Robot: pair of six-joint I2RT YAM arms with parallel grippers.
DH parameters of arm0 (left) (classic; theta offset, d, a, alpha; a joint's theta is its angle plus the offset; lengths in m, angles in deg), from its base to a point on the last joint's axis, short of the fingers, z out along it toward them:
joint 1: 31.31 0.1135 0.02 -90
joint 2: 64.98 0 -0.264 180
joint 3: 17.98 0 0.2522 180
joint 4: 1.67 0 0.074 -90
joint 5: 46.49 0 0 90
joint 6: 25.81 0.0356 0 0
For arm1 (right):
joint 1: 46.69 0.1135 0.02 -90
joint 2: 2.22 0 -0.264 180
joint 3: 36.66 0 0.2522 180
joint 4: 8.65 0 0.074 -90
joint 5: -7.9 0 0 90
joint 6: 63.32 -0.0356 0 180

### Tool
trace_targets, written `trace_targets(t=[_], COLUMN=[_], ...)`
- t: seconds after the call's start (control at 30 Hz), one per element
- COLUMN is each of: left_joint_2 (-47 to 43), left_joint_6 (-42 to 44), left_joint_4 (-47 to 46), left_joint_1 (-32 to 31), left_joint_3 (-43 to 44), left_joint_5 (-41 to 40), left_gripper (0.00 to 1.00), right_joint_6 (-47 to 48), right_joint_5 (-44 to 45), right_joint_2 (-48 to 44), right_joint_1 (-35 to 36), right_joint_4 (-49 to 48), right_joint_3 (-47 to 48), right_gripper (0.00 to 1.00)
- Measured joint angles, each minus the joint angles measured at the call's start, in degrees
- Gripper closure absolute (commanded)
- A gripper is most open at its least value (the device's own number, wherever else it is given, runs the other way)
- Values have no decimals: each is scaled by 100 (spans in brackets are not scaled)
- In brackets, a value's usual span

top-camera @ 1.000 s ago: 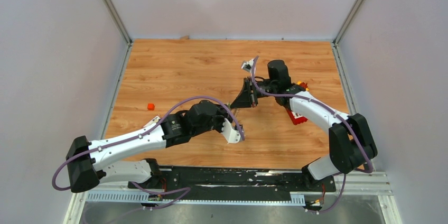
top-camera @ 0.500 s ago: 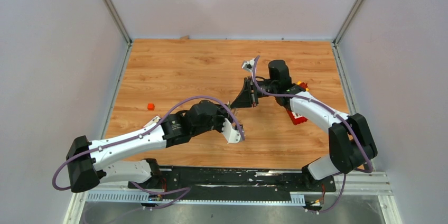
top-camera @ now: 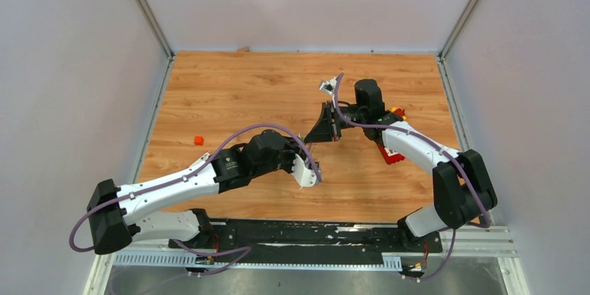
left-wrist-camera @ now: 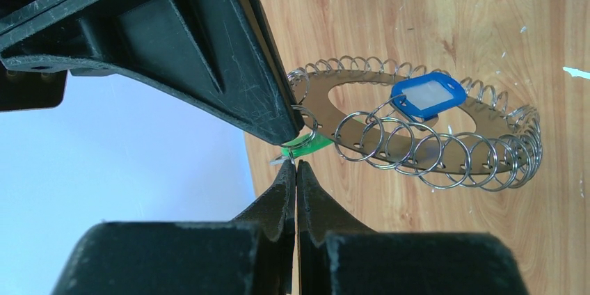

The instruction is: Put the keys on the keyring

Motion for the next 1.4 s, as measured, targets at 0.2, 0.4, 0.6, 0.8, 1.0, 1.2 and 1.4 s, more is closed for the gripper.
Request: trace_targets(t=[0.2,0.4,0.6,0.8,1.0,1.2,1.4], left_joint_2=[0,39,94,138,181,291,446], left_joint_6=[-81,-118,-120,-136,-136,-116,-66], left_joint_4=[35,116,153,238,330,520,710], left_joint_1=[37,50,79,111,120,125,157], left_joint_3=[44,136,162,271,345,505,675], left_joint_5=[90,149,254,295,321,330,341], left_gripper=[100,100,100,100,100,100,100], right_joint_6=[-48,-120,-162,-190,-203,-203,-203], right_joint_5=[-24,-68,-90,-136,-166,-166,-166], right_joint_2=[-22,-50,-63,-66,-66,-66,-66], right_joint_1=[-4,-9,-9,-26,-33,-31,-31], right_joint_4=[-55,-149,-195,-280,-299,-299,-289], right_joint_3=[-15,-46,-107,-109,-109,-109,-109], right_gripper=[100,100,100,100,100,100,100])
